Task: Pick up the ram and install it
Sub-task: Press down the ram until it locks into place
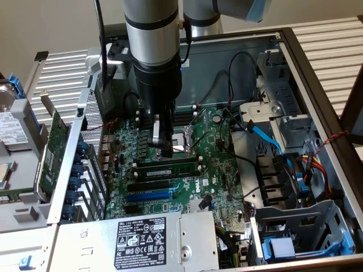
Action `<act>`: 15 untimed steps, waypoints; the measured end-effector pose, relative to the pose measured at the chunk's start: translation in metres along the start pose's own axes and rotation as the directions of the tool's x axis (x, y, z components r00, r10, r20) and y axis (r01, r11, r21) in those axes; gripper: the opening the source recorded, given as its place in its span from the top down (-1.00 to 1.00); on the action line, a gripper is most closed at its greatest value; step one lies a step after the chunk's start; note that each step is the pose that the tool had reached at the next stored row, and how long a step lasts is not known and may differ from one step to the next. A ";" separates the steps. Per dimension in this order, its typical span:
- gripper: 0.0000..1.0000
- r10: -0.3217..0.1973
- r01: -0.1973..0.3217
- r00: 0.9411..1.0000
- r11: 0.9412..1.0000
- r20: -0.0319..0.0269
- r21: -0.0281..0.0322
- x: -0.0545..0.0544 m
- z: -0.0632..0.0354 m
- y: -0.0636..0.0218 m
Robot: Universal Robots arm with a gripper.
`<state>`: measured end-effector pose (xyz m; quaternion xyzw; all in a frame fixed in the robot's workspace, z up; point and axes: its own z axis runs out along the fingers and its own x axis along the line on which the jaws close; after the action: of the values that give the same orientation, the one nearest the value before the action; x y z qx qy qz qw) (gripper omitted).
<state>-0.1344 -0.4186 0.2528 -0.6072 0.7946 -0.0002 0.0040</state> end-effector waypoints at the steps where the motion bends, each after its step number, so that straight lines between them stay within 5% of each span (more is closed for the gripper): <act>1: 0.79 0.013 -0.013 1.000 1.000 0.000 0.000 0.000 0.0000 0.0000; 9: 0.79 0.122 -0.122 0.993 0.993 -0.001 0.001 0.000 0.0000 0.0000; 15: 0.79 0.212 -0.212 0.977 0.977 -0.001 0.002 0.000 0.0001 0.0000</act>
<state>-0.1344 -0.4186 0.2528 -0.5191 0.8547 -0.0008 0.0038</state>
